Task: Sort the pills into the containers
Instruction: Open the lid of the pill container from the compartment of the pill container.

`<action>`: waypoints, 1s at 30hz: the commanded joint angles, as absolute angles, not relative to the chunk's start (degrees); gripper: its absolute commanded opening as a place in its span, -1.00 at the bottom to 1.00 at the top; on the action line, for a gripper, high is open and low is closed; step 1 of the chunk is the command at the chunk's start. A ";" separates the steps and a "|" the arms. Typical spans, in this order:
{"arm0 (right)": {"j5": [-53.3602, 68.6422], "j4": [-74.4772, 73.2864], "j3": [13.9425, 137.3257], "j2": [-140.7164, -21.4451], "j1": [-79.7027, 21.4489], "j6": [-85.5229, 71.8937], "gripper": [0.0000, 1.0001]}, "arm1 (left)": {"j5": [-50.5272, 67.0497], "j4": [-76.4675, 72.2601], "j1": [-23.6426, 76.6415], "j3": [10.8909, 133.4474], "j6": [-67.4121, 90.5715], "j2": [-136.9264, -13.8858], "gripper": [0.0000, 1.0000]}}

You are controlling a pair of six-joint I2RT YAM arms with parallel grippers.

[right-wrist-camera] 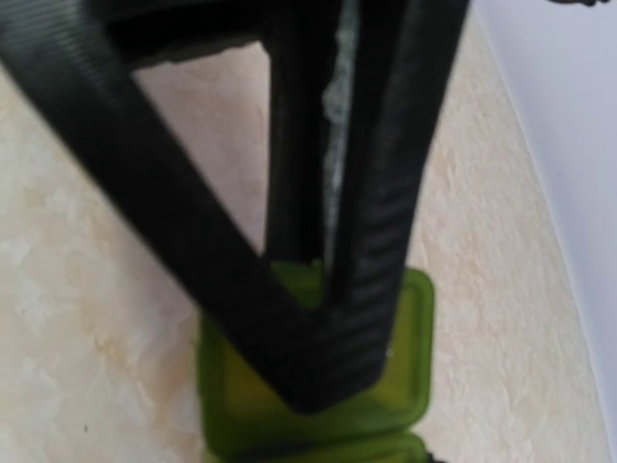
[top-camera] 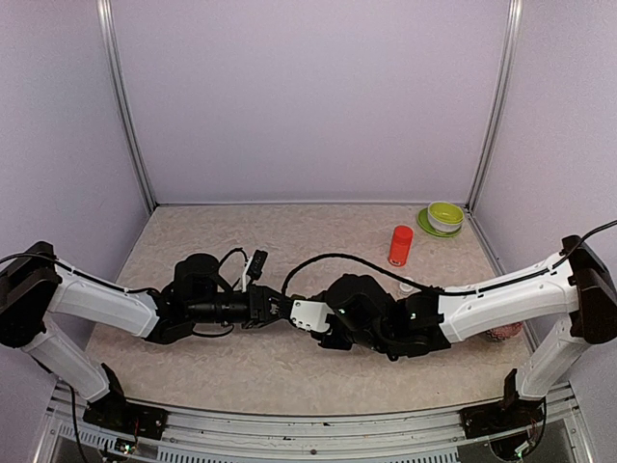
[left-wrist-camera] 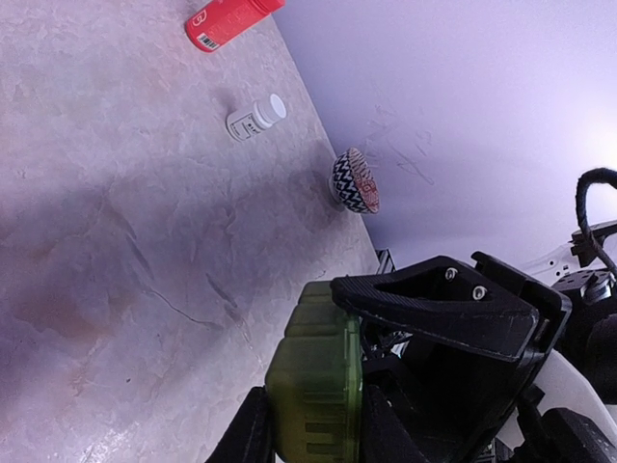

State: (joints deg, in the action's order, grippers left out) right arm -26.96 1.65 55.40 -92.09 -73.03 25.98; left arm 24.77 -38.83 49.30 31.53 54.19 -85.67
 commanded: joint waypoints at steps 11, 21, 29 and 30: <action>-21.73 -5.49 58.74 -89.91 -73.74 23.12 0.15 | 23.33 -38.85 49.66 31.27 52.58 -84.19 -0.49; -23.50 -3.99 57.88 -89.78 -73.74 24.87 0.17 | 23.27 -39.64 49.75 30.44 52.85 -83.89 -0.48; -23.65 -6.09 59.43 -90.60 -73.30 25.33 0.10 | 23.55 -39.33 49.81 30.58 51.82 -83.62 -0.48; -23.64 -6.44 59.61 -90.77 -73.04 24.98 0.16 | 23.55 -39.35 49.83 30.51 51.73 -83.45 -0.48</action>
